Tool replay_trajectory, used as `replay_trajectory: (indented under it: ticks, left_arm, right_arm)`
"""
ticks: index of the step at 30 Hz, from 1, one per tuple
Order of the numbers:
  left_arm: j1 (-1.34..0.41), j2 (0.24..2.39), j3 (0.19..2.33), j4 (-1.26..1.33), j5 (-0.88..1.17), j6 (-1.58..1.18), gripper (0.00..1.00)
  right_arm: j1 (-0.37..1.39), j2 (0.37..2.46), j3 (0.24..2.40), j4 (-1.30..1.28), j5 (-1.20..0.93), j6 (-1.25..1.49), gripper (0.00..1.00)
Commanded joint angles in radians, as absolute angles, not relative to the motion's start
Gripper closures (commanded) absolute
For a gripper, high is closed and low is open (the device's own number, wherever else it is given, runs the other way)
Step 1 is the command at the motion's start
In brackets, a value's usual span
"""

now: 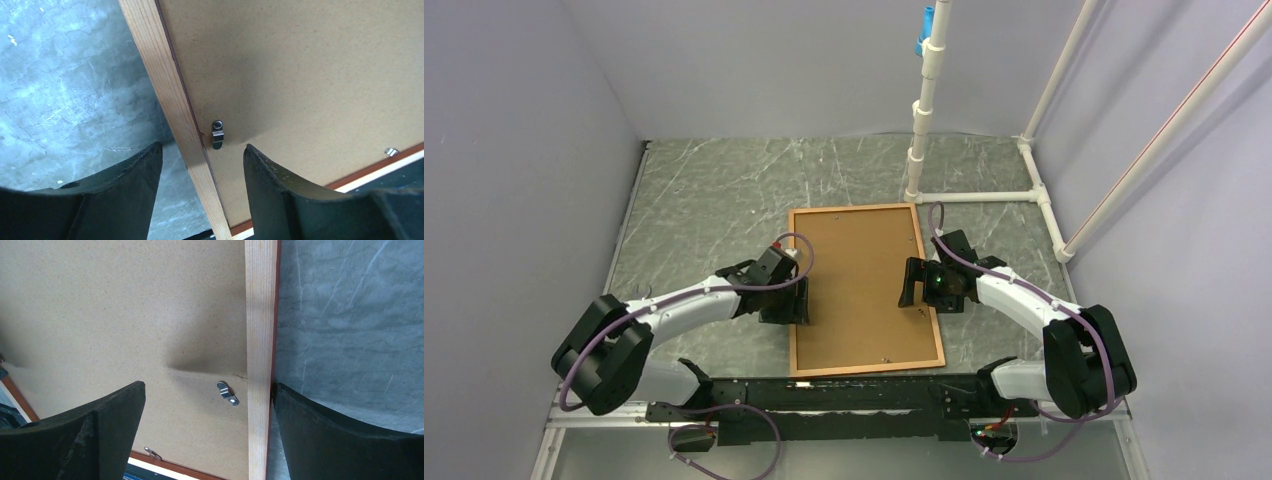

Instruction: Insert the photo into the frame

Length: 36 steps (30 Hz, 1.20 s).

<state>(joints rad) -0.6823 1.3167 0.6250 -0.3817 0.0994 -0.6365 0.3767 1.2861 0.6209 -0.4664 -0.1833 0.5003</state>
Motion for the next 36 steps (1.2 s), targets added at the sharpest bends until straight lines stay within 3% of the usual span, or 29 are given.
replay_trajectory:
  ticks: [1, 14, 25, 27, 29, 30, 34, 36]
  left_arm:
    - [-0.714, 1.364, 0.698, -0.476, 0.004, -0.618, 0.38]
    - [-0.781, 1.481, 0.796, -0.57, -0.178, -0.692, 0.46]
    - [-0.787, 1.482, 0.774, -0.535, -0.159, -0.681, 0.87]
    - [-0.786, 1.479, 0.774, -0.523, -0.148, -0.681, 0.89]
    - [-0.787, 1.467, 0.77, -0.503, -0.132, -0.682, 0.85]
    - [-0.787, 1.459, 0.768, -0.494, -0.123, -0.683, 0.78]
    - [-0.783, 1.399, 0.745, -0.436, -0.074, -0.696, 0.26]
    - [-0.776, 1.364, 0.731, -0.414, -0.055, -0.707, 0.16]
  right_arm:
    - [0.385, 1.282, 0.619, -0.459, -0.21, 0.515, 0.0]
    - [0.385, 1.281, 0.614, -0.451, -0.223, 0.514, 0.01]
    - [0.385, 1.282, 0.615, -0.451, -0.227, 0.51, 0.01]
    - [0.385, 1.282, 0.614, -0.451, -0.23, 0.509, 0.01]
    - [0.385, 1.282, 0.615, -0.453, -0.231, 0.508, 0.01]
    - [0.384, 1.282, 0.615, -0.454, -0.233, 0.507, 0.01]
    - [0.391, 1.285, 0.62, -0.456, -0.236, 0.505, 0.01]
    - [0.403, 1.291, 0.63, -0.459, -0.233, 0.507, 0.01]
